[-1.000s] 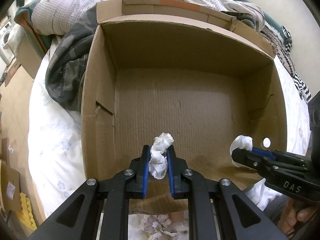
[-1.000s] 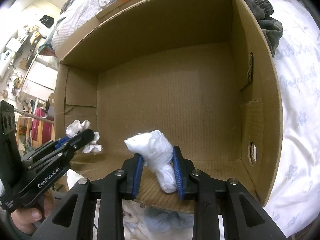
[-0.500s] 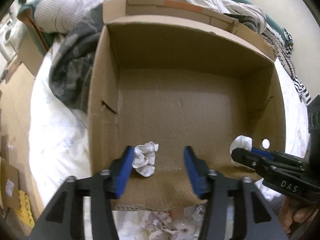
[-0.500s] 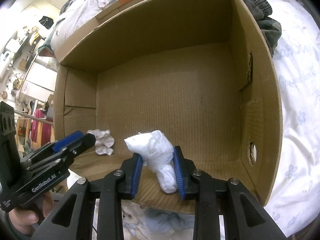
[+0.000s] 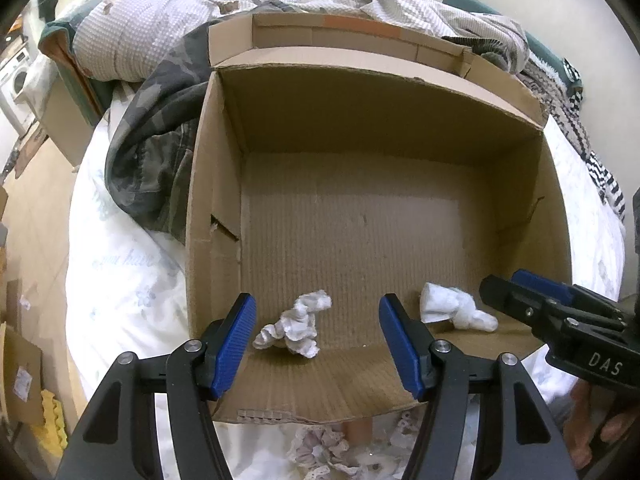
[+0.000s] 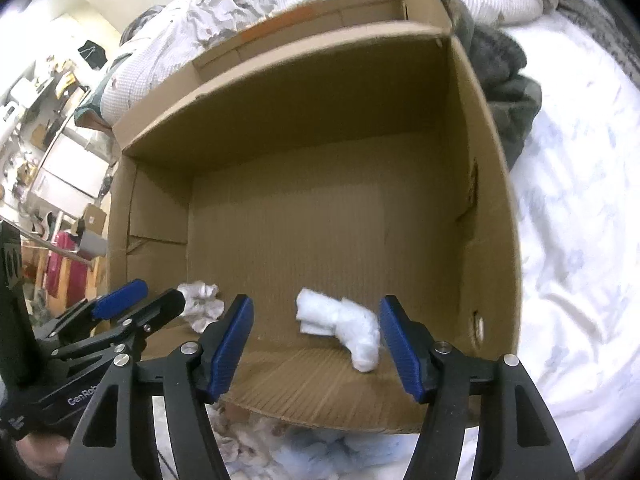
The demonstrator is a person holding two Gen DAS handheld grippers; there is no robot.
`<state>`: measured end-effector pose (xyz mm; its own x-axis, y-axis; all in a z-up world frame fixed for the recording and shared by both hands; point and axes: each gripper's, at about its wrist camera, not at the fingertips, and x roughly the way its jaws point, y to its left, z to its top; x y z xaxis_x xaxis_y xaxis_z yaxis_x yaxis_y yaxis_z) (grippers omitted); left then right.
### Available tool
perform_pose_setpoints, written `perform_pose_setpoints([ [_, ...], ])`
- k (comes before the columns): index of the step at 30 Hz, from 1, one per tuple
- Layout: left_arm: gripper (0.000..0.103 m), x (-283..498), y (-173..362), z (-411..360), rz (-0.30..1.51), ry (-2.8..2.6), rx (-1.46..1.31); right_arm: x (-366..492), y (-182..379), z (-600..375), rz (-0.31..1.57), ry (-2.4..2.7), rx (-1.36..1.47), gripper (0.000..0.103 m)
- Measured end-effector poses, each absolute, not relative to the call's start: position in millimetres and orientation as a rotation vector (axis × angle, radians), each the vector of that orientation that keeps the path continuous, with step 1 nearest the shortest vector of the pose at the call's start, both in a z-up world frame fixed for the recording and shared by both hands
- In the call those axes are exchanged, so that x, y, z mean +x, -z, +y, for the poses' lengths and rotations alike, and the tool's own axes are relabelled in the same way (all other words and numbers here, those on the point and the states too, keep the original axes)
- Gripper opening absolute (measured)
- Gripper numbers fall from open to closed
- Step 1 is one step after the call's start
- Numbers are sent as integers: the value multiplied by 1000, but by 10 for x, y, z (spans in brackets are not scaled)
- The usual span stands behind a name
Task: Organize soft objects
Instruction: 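Withdraw both tools from the box back toward the remaining items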
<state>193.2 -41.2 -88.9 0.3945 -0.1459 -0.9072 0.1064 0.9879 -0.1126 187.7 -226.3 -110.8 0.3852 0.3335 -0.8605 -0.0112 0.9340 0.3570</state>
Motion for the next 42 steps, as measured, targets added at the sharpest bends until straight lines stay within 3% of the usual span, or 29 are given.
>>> perform_pose_setpoints([
  [22, 61, 1489, 566, -210, 1069, 122, -3, 1581, 874, -2415, 1102, -207, 361, 72],
  [42, 61, 1046, 609, 67, 1094, 64, -67, 1097, 843, -2339, 1116, -225, 322, 72],
])
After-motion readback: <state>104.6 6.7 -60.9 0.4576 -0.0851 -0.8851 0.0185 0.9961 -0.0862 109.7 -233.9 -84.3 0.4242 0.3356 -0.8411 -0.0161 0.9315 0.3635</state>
